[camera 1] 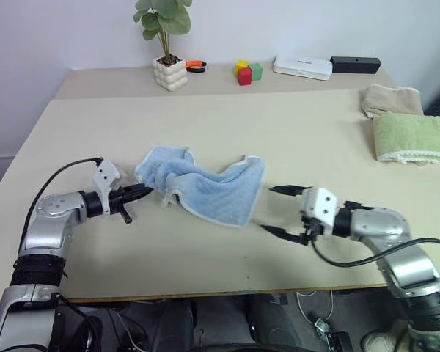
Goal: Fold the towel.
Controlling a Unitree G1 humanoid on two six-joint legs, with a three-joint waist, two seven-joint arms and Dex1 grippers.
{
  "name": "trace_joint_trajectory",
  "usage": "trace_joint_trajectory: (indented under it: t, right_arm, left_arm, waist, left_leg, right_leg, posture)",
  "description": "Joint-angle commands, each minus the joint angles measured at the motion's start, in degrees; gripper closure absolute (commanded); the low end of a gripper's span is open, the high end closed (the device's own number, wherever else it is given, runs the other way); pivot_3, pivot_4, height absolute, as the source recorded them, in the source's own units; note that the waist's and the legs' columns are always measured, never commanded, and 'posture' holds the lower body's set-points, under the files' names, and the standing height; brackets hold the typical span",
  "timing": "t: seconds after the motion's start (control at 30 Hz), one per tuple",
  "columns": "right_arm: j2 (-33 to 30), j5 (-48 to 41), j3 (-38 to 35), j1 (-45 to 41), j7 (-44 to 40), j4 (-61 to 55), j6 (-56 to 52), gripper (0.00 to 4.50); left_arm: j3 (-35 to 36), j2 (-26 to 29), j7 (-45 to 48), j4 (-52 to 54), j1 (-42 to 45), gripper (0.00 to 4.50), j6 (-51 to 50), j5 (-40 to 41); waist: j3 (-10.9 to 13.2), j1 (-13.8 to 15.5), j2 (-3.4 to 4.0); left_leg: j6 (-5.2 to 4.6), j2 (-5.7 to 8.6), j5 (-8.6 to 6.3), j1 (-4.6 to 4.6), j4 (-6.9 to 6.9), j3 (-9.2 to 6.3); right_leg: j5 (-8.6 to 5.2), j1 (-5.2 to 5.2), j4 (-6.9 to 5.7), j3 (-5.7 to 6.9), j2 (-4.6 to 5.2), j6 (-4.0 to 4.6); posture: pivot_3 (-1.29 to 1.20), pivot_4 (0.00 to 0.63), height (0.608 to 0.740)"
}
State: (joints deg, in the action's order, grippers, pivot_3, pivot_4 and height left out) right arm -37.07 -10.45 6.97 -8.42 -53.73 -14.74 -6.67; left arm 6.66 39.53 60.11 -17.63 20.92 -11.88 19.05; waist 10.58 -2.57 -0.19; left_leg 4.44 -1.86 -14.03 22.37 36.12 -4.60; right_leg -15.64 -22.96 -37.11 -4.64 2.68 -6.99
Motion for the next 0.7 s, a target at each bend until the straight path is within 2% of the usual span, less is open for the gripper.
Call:
trace_joint_trajectory:
  t: [0.03,0.33,0.43,0.5,0.67,0.7]
  right_arm:
    - [1.99,3.31,3.56,-1.58,1.63,1.09,1.78,0.0]
    - [4.1,9.29,9.85,-6.13,1.8,10.25,3.52,0.0]
    - [5.0,9.62,9.89,-8.24,2.02,14.55,2.41,0.88]
    - [4.84,9.81,10.06,-8.72,1.79,15.51,2.69,1.77]
    - [3.91,10.11,10.5,-9.05,0.91,16.09,3.04,4.35]
    - [3.88,10.04,10.34,-9.21,0.91,16.1,3.09,4.47]
  left_arm:
    - [2.68,0.86,-1.09,4.08,-0.33,4.48,-1.33,1.92]
    - [3.15,0.41,-3.15,8.36,-2.49,4.48,-1.88,1.82]
    - [2.95,0.39,-3.68,9.51,-3.36,4.5,-1.78,1.57]
    - [3.05,0.42,-3.84,10.07,-3.74,4.5,-1.91,1.62]
    - [3.23,0.52,-4.31,11.39,-4.53,4.5,-2.34,1.83]
    - [3.23,0.47,-4.35,11.47,-4.65,4.5,-2.28,1.82]
  waist:
    - [0.03,0.16,-0.05]
    - [0.12,-0.06,-0.21]
    - [0.11,-0.11,-0.29]
    - [0.11,0.01,-0.3]
    - [0.11,0.15,-0.38]
    - [0.1,0.15,-0.39]
  left_leg:
    - [0.0,0.01,0.0,0.02,0.0,0.0]
    - [0.0,0.0,0.0,0.02,-0.03,-0.01]
    - [0.0,-0.01,0.0,-0.02,-0.04,-0.01]
    - [0.0,-0.01,0.0,-0.02,-0.02,-0.01]
    - [0.0,0.0,0.0,-0.02,0.0,-0.01]
    - [0.0,0.0,0.0,-0.02,0.0,-0.01]
  right_leg:
    - [0.0,0.0,0.02,0.0,0.02,0.0]
    - [-0.01,-0.03,0.01,0.02,-0.01,0.01]
    - [0.0,-0.02,0.0,0.02,-0.01,0.01]
    - [0.0,-0.01,-0.01,0.01,-0.01,0.01]
    - [0.0,0.02,0.01,0.02,0.01,0.01]
    - [0.0,0.02,0.01,0.02,0.01,0.01]
  posture:
    - [0.0,0.15,0.74]
    - [0.0,0.15,0.74]
    - [0.0,0.15,0.74]
    - [0.0,0.15,0.74]
    - [0.0,0.15,0.74]
    - [0.0,0.15,0.74]
